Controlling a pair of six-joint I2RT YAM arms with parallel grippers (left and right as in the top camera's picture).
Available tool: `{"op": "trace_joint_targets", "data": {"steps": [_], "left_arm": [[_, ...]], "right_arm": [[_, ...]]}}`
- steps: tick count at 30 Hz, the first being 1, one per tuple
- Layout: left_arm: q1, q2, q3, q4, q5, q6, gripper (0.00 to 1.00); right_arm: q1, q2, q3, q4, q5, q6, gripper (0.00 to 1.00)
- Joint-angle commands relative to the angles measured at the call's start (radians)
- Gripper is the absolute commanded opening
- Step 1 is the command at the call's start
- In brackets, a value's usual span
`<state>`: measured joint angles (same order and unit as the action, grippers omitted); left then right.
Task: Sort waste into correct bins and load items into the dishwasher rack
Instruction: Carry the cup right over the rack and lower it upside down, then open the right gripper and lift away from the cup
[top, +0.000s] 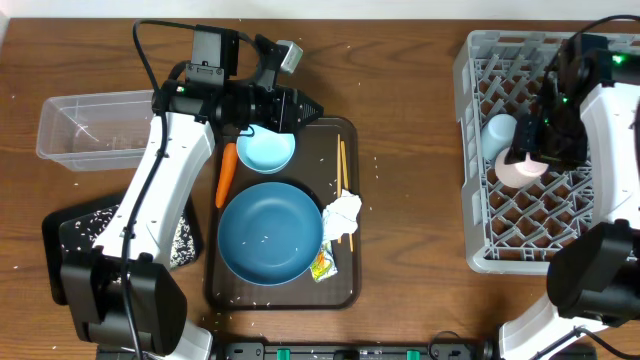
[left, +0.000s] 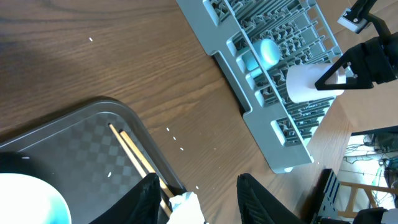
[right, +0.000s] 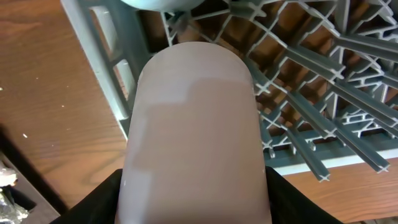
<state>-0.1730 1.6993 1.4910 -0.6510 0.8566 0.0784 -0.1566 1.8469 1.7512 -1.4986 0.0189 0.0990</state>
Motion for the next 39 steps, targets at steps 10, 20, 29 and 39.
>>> {"op": "trace_joint_targets", "data": {"steps": [10, 20, 29, 39], "left_arm": [[-0.002, 0.014, 0.003, -0.004, -0.006, 0.006, 0.41], [-0.002, 0.014, 0.003, -0.004, -0.006, 0.006, 0.41], [-0.002, 0.014, 0.003, -0.004, -0.006, 0.006, 0.41], [-0.002, 0.014, 0.003, -0.004, -0.006, 0.006, 0.41]], "right_arm": [[0.014, 0.002, -0.072, 0.029, 0.007, 0.013, 0.46], [0.014, 0.002, -0.086, 0.048, 0.007, 0.013, 0.61], [0.014, 0.002, -0.086, 0.048, 0.007, 0.013, 0.75], [0.014, 0.001, -0.081, 0.061, -0.023, 0.012, 0.77]]}}
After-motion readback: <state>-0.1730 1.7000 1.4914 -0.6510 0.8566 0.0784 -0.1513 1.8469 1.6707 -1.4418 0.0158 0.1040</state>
